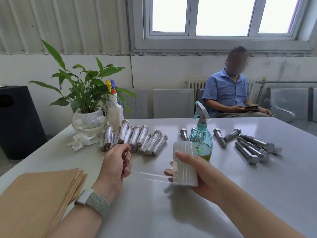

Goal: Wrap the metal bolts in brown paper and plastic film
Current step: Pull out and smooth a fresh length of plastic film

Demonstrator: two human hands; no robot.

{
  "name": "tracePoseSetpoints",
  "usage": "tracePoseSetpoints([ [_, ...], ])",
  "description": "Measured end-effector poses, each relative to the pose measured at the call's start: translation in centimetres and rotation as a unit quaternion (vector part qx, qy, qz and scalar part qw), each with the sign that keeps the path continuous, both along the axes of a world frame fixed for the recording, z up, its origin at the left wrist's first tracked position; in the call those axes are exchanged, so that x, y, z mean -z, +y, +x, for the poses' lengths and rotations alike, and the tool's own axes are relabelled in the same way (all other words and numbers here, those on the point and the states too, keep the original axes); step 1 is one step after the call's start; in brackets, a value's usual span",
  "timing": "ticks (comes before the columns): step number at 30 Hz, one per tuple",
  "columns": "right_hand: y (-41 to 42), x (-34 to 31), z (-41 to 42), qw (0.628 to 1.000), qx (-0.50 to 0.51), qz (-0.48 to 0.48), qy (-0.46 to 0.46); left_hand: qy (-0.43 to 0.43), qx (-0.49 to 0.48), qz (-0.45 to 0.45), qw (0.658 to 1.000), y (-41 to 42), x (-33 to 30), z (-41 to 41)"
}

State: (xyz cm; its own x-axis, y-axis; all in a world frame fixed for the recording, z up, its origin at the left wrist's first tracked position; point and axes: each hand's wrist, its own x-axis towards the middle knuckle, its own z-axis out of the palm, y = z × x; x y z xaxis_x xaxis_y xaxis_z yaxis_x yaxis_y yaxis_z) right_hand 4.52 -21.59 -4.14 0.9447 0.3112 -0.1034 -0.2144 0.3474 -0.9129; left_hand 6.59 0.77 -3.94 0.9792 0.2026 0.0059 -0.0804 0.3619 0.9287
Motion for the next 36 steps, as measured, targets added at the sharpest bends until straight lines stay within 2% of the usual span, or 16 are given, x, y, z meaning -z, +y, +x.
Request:
tracePoseSetpoints([
  [3, 0.0, -0.2, 0.0, 0.999, -0.004, -0.036, 0.005, 0.001, -0.019, 0.028, 0.999, 0.2, 0.0, 0.0],
  [7, -1.2, -0.8, 0.3, 0.997, -0.05, -0.008, 0.054, -0.005, -0.029, 0.023, 0.999, 1.1, -0.3, 0.2],
  [11, -1.8, -0.6, 0.9, 0.999, -0.021, -0.024, 0.016, 0.015, -0.059, 0.044, 0.997, 2.6, -0.8, 0.4],
  [17, -1.9, -0.5, 1.2, 0.998, 0.011, -0.058, -0.01, 0.002, -0.102, 0.159, 0.982, 3.7, -1.1, -0.3],
  [20, -2.1, -0.5, 1.2, 0.999, -0.006, -0.039, 0.02, -0.001, -0.138, 0.221, 0.965, 4.5, -0.7, -0.9],
  [22, -2.6, -0.5, 1.4, 0.998, -0.028, -0.026, 0.048, 0.014, -0.15, 0.232, 0.961, 5.3, -0.5, -1.1],
  [28, -3.0, -0.6, 1.3, 0.996, -0.013, -0.077, 0.039, 0.073, -0.147, 0.258, 0.952, 7.3, 0.5, -1.3],
  [36, -3.7, -1.2, 1.3, 0.995, 0.005, -0.092, 0.044, 0.092, -0.098, 0.269, 0.954, 8.0, -0.1, -1.6],
])
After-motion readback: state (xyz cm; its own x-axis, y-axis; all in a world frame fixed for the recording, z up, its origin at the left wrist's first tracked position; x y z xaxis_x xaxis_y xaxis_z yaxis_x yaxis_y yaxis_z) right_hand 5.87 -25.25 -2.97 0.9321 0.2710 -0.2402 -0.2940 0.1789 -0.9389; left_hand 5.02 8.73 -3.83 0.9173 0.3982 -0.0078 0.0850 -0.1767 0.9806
